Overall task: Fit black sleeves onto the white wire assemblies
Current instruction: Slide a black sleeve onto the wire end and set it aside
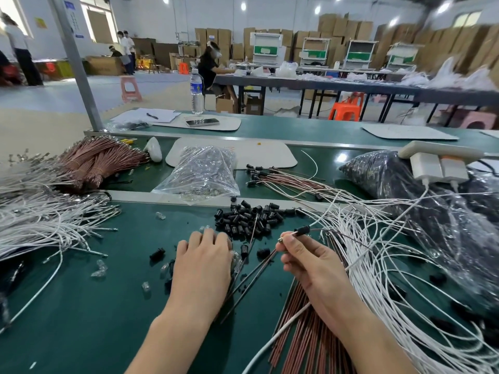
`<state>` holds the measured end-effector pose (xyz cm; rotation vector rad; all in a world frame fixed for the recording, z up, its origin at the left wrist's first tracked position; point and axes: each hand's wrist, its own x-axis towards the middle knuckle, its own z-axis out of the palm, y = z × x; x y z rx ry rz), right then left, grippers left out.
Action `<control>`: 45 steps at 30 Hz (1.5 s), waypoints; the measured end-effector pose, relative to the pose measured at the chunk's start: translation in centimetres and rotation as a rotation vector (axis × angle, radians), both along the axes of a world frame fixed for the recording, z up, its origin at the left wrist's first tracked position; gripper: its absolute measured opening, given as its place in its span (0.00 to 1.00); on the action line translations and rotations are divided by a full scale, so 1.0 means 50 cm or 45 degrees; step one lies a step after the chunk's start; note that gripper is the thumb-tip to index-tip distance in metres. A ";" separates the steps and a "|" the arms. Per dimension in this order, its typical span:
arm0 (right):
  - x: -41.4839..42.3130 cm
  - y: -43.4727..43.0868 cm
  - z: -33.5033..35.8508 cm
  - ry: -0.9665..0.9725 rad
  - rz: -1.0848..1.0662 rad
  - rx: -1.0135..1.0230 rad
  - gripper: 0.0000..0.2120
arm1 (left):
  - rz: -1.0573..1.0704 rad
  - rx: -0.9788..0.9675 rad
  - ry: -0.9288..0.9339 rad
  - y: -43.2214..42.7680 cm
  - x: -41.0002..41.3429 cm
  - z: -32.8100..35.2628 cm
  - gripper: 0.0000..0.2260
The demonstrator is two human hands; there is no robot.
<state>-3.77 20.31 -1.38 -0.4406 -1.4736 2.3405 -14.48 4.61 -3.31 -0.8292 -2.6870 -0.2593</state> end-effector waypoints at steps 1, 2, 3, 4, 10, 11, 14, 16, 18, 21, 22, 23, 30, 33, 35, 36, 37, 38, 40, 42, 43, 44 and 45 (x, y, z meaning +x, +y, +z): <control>0.000 0.000 0.000 0.001 -0.002 -0.015 0.09 | -0.068 0.190 0.028 -0.004 0.006 0.001 0.06; 0.000 0.000 0.001 0.000 -0.003 -0.036 0.09 | -0.142 0.420 0.016 -0.006 0.013 0.006 0.06; -0.001 0.000 0.001 0.003 -0.004 -0.064 0.09 | -0.206 0.670 -0.057 -0.006 0.021 0.014 0.05; -0.002 -0.001 0.001 0.008 -0.001 -0.095 0.09 | -0.255 0.907 -0.192 -0.002 0.031 0.020 0.03; -0.006 -0.007 0.001 0.025 0.054 -0.243 0.06 | -0.412 1.559 -0.937 0.049 0.092 0.029 0.07; -0.006 -0.007 0.002 0.024 0.054 -0.264 0.05 | -0.429 1.608 -0.988 0.053 0.097 0.027 0.07; -0.007 -0.006 0.001 0.025 0.048 -0.298 0.05 | -0.463 1.718 -1.086 0.060 0.104 0.024 0.08; -0.007 -0.006 0.001 0.030 0.057 -0.294 0.05 | -0.478 1.746 -1.096 0.062 0.108 0.023 0.10; -0.007 -0.007 0.000 0.033 0.070 -0.267 0.06 | -0.491 1.763 -1.091 0.062 0.111 0.023 0.10; -0.009 -0.008 -0.003 0.044 0.076 -0.273 0.08 | -0.506 1.778 -1.078 0.060 0.110 0.022 0.09; -0.009 -0.008 -0.003 0.052 0.080 -0.284 0.07 | -0.511 1.783 -1.074 0.060 0.109 0.021 0.09; -0.009 -0.009 -0.003 0.059 0.083 -0.294 0.07 | -0.513 1.789 -1.071 0.060 0.109 0.020 0.09; -0.008 -0.021 -0.001 0.116 0.056 -0.322 0.05 | -0.525 1.762 -1.052 0.059 0.106 0.012 0.08; -0.008 -0.024 0.001 0.110 0.046 -0.298 0.04 | -0.531 1.756 -1.050 0.058 0.104 0.013 0.08; -0.007 -0.023 0.000 0.107 0.039 -0.278 0.05 | -0.541 1.746 -1.039 0.057 0.103 0.013 0.07; -0.008 -0.023 -0.001 0.105 0.034 -0.269 0.05 | -0.545 1.732 -1.026 0.056 0.102 0.012 0.07; -0.008 -0.022 -0.002 0.102 0.029 -0.265 0.05 | -0.548 1.709 -1.007 0.055 0.102 0.012 0.06; -0.008 -0.022 -0.003 0.099 0.025 -0.266 0.05 | -0.551 1.680 -0.981 0.055 0.102 0.011 0.07; -0.009 -0.022 -0.005 0.095 0.021 -0.283 0.05 | -0.546 1.618 -0.915 0.053 0.101 0.007 0.07; -0.011 -0.023 -0.006 0.095 0.019 -0.308 0.05 | -0.537 1.564 -0.858 0.053 0.100 0.003 0.07; -0.011 -0.023 -0.007 0.096 0.018 -0.323 0.05 | -0.537 1.540 -0.833 0.053 0.099 0.001 0.07; -0.012 -0.024 -0.007 0.097 0.016 -0.339 0.05 | -0.539 1.519 -0.806 0.053 0.098 -0.001 0.07; -0.012 -0.024 -0.008 0.098 0.013 -0.353 0.05 | -0.542 1.503 -0.781 0.053 0.097 -0.002 0.07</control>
